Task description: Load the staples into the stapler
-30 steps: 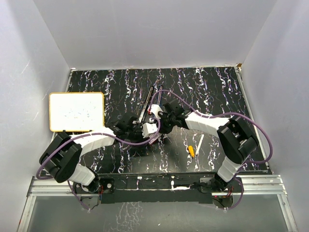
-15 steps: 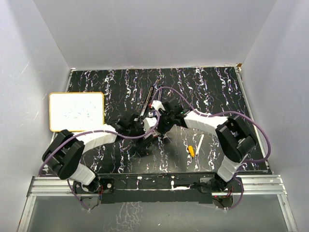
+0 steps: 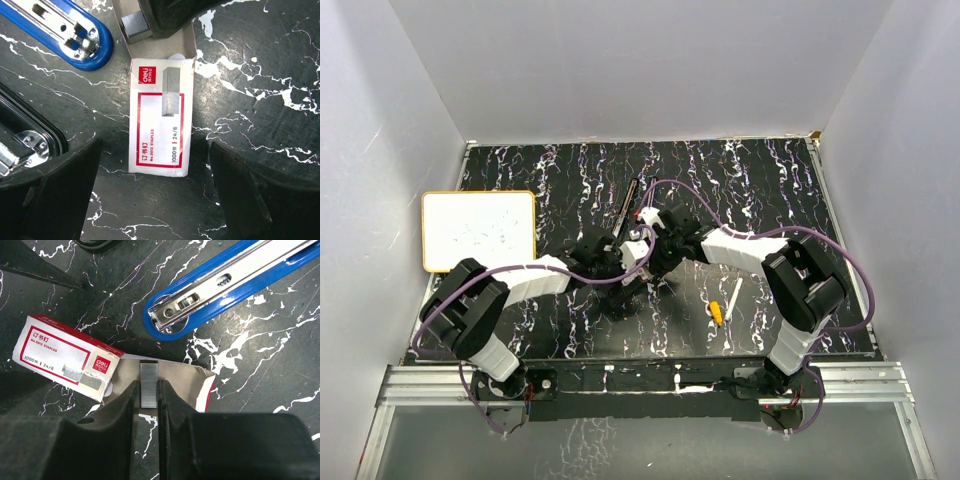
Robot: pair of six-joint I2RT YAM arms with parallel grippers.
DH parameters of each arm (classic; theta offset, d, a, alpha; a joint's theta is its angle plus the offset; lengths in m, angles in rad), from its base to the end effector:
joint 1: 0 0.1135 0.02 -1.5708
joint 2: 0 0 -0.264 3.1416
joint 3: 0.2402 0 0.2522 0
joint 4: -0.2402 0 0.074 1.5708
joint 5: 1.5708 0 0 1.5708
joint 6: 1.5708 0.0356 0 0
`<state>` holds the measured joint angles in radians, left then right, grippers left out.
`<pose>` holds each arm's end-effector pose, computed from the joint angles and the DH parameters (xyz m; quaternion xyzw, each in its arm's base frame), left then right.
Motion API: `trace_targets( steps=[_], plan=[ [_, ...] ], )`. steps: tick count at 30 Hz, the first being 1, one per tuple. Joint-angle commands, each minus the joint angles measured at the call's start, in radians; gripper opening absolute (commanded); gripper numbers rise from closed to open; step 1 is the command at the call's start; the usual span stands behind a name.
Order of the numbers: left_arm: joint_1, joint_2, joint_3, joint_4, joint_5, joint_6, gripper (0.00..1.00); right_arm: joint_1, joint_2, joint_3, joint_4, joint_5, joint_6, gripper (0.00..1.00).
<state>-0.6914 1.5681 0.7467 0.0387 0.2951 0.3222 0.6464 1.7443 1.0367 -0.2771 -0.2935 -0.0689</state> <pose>0.2297 -0.2035 0.1628 0.4927 0.7711 -0.2032 0.3484 0.2736 0.2193 0.1699 -0.3711 0.8724 0.2156 0.2341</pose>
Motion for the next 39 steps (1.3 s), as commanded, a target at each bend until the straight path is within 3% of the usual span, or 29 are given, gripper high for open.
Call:
trace_targets(
  steps=[1,10,24,28,34,39],
  plan=[
    [-0.002,-0.022,-0.012,0.087,-0.027,-0.003,0.89,0.010,-0.005,-0.007,0.070,-0.032,0.001,0.10],
    [0.068,-0.082,-0.120,0.179,0.067,0.029,0.91,-0.018,-0.013,-0.030,0.096,-0.091,0.017,0.09],
    [0.070,-0.067,-0.098,0.218,0.271,0.001,0.91,-0.017,-0.005,-0.023,0.098,-0.137,0.022,0.09],
    [0.069,-0.036,-0.082,0.263,0.265,-0.051,0.82,-0.018,0.033,-0.015,0.099,-0.162,0.031,0.09],
    [0.069,-0.005,-0.081,0.303,0.207,-0.083,0.57,-0.022,0.031,-0.005,0.096,-0.195,0.047,0.09],
    [0.068,0.002,-0.096,0.314,0.190,-0.067,0.56,-0.031,0.024,-0.004,0.099,-0.218,0.053,0.09]
  ],
)
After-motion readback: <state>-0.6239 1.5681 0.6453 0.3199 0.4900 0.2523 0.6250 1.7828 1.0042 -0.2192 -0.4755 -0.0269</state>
